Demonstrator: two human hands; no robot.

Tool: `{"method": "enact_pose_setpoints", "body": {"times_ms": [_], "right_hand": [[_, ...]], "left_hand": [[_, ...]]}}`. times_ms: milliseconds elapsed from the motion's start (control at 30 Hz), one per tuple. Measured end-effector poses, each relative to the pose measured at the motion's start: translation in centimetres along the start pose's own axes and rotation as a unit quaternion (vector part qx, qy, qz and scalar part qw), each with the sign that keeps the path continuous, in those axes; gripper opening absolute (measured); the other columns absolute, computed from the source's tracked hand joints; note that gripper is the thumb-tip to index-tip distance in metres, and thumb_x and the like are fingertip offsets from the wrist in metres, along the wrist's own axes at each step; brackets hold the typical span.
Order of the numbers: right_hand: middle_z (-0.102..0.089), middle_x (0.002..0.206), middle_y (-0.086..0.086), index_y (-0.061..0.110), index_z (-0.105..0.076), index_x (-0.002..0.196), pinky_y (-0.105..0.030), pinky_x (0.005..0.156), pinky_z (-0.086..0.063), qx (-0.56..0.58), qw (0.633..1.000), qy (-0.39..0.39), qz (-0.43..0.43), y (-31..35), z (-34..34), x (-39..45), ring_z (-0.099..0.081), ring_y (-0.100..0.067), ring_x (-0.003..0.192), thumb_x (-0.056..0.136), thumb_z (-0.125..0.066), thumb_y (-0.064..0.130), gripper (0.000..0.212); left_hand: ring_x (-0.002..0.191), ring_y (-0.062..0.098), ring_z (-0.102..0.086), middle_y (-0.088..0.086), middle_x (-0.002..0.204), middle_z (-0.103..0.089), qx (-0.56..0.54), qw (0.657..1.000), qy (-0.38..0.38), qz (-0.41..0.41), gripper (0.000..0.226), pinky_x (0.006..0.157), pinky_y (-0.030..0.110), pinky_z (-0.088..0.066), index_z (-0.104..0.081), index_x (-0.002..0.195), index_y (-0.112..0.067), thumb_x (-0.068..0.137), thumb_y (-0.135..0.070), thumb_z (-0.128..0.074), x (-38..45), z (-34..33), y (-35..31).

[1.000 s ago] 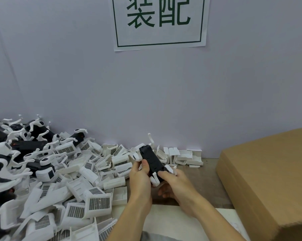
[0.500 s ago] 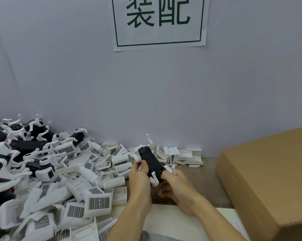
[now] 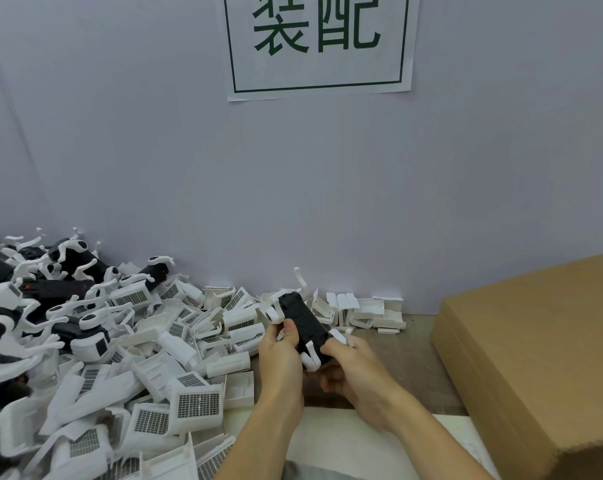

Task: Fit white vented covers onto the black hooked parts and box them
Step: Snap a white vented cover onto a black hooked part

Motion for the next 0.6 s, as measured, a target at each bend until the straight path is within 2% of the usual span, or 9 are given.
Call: {"method": "enact_pose_setpoints", "body": {"times_ms": [100, 233, 333, 433, 467, 533, 600], "right_hand": [[-0.068, 0.074, -0.012, 0.010, -0.066, 0.084, -0.025, 0.051, -0.044, -0.004, 1.000, 0.005, -0.002, -0.1, 0.0, -0.1, -0.054, -0.016, 0.053, 0.094, -0.050, 0.008, 0.019], [-0.068, 0.075, -0.012, 0.010, -0.066, 0.088, -0.026, 0.053, -0.045, -0.006, 1.000, 0.012, -0.018, -0.3, -0.2, -0.1, -0.053, -0.018, 0.053, 0.093, -0.047, 0.008, 0.019], [-0.068, 0.075, -0.010, 0.013, -0.065, 0.089, -0.026, 0.052, -0.044, -0.032, 0.999, -0.002, -0.035, -0.6, 0.0, 0.0, -0.052, -0.016, 0.052, 0.095, -0.049, 0.015, 0.017], [-0.069, 0.075, -0.007, 0.014, -0.066, 0.092, -0.026, 0.053, -0.043, -0.043, 0.998, -0.012, -0.046, -0.6, 0.4, 0.1, -0.050, -0.015, 0.052, 0.096, -0.052, 0.022, 0.017], [-0.069, 0.074, -0.007, 0.013, -0.066, 0.092, -0.026, 0.052, -0.042, -0.041, 0.998, -0.011, -0.045, -0.5, 0.5, 0.0, -0.051, -0.016, 0.052, 0.097, -0.052, 0.023, 0.018], [-0.069, 0.074, -0.009, 0.014, -0.066, 0.092, -0.026, 0.052, -0.039, -0.042, 0.998, 0.000, -0.038, -0.1, 0.5, -0.2, -0.053, -0.017, 0.053, 0.098, -0.052, 0.024, 0.019], [-0.071, 0.080, -0.010, 0.015, -0.067, 0.095, -0.026, 0.054, -0.039, -0.055, 0.997, 0.033, -0.039, 0.3, 0.6, -0.5, -0.057, -0.018, 0.057, 0.099, -0.051, 0.026, 0.020]], "left_hand": [[0.097, 0.034, -0.065, 0.022, 0.116, -0.070, -0.003, 1.000, 0.006, 0.003, 0.023, 0.087, 0.048, -0.050, -0.065, 0.113, -0.013, 0.107, -0.023, -0.046, 0.2, 0.1, 0.1], [0.103, 0.040, -0.067, 0.024, 0.116, -0.070, -0.004, 1.000, -0.004, 0.011, 0.024, 0.095, 0.054, -0.051, -0.065, 0.114, -0.012, 0.107, -0.024, -0.045, 0.3, 0.3, 0.2], [0.113, 0.044, -0.064, 0.023, 0.117, -0.069, -0.003, 1.000, 0.004, 0.003, 0.024, 0.091, 0.051, -0.051, -0.064, 0.118, -0.014, 0.107, -0.025, -0.045, 0.3, 0.1, 0.1], [0.113, 0.042, -0.065, 0.019, 0.118, -0.070, -0.014, 0.999, 0.036, -0.010, 0.023, 0.098, 0.058, -0.051, -0.061, 0.121, -0.020, 0.107, -0.028, -0.045, 0.0, -0.4, -0.2], [0.112, 0.041, -0.066, 0.018, 0.119, -0.070, -0.024, 0.999, 0.049, -0.003, 0.023, 0.095, 0.058, -0.053, -0.059, 0.123, -0.022, 0.106, -0.030, -0.045, -0.1, -0.6, -0.2], [0.112, 0.043, -0.066, 0.020, 0.121, -0.069, -0.054, 0.995, 0.075, 0.034, 0.030, 0.079, 0.048, -0.056, -0.056, 0.128, -0.021, 0.105, -0.037, -0.045, -0.4, -1.1, 0.1], [0.111, 0.046, -0.064, 0.026, 0.123, -0.067, -0.087, 0.989, 0.093, 0.082, 0.045, 0.070, 0.040, -0.053, -0.054, 0.134, -0.011, 0.103, -0.043, -0.046, -0.5, -1.2, 0.7]]}}
Point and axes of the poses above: each hand's wrist, its own x-axis towards the middle knuckle, its own z-axis out of the back of the hand, y = z × x, the point moved 7 cm from there along x, towards the middle knuckle
